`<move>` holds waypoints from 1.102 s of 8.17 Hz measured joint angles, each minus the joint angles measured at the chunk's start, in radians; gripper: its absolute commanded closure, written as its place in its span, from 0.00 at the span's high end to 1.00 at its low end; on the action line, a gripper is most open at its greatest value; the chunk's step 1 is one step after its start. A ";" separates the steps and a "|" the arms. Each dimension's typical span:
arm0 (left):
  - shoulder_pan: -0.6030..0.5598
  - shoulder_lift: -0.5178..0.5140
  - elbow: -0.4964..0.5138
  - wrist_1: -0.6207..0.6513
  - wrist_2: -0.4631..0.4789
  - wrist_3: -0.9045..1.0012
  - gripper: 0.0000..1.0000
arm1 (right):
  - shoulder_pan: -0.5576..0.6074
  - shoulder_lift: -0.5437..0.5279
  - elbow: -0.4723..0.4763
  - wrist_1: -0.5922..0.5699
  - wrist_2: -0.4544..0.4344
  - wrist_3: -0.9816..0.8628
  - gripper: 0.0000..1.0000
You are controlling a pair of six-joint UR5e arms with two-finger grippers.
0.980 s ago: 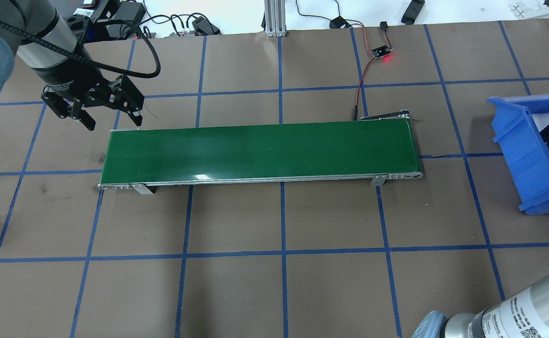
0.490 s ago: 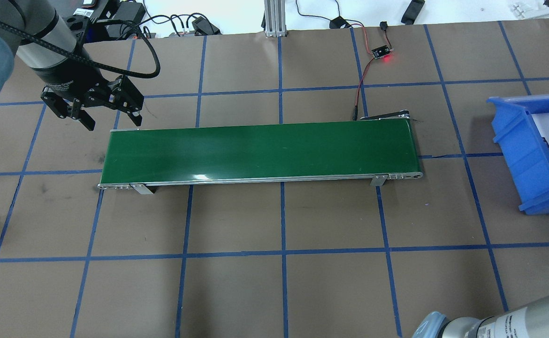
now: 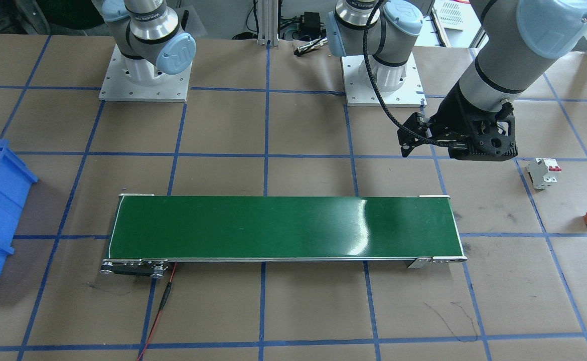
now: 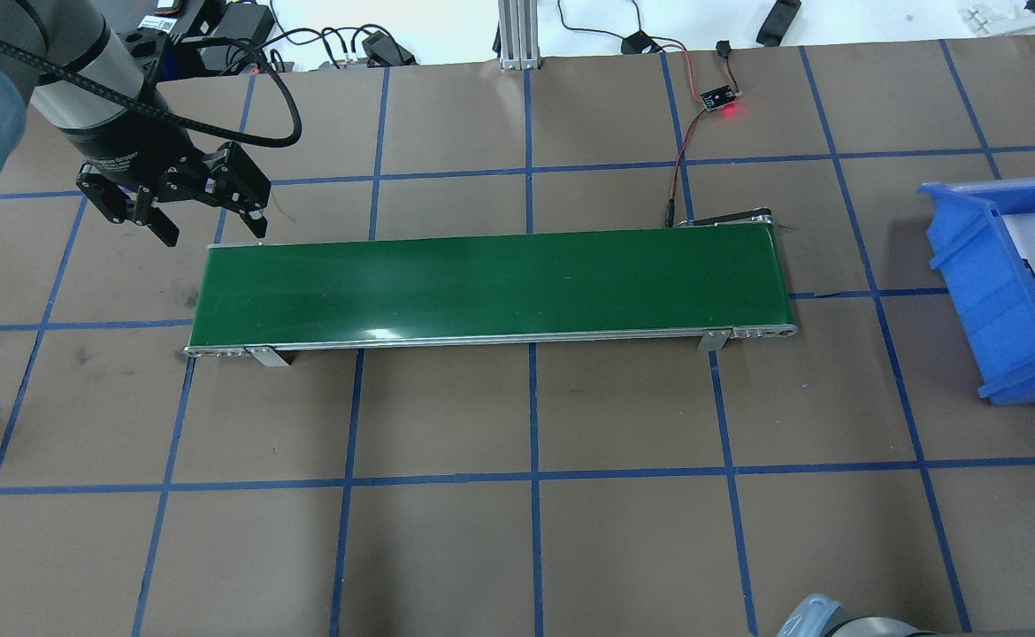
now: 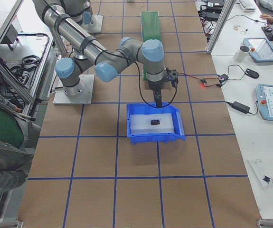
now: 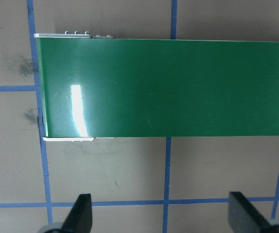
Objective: Move capacitor from left to right
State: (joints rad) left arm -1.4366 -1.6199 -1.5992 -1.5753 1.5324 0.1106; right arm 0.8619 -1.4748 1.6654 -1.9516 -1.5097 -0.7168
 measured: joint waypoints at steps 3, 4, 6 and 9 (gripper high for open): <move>0.002 -0.001 0.000 0.000 0.000 0.003 1.00 | 0.159 -0.085 -0.038 0.126 -0.011 0.208 1.00; 0.002 -0.001 0.000 0.001 0.001 0.003 1.00 | 0.228 -0.099 -0.042 0.141 -0.010 0.295 1.00; 0.002 0.004 0.001 0.000 0.002 0.005 1.00 | 0.361 -0.116 -0.045 0.155 -0.002 0.449 1.00; 0.001 0.078 -0.002 -0.036 0.009 0.010 1.00 | 0.549 -0.111 -0.043 0.161 -0.009 0.642 1.00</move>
State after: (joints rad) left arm -1.4353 -1.5416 -1.6009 -1.6111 1.5412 0.1209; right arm 1.4109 -1.5855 1.6229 -1.7902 -1.5187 -0.0753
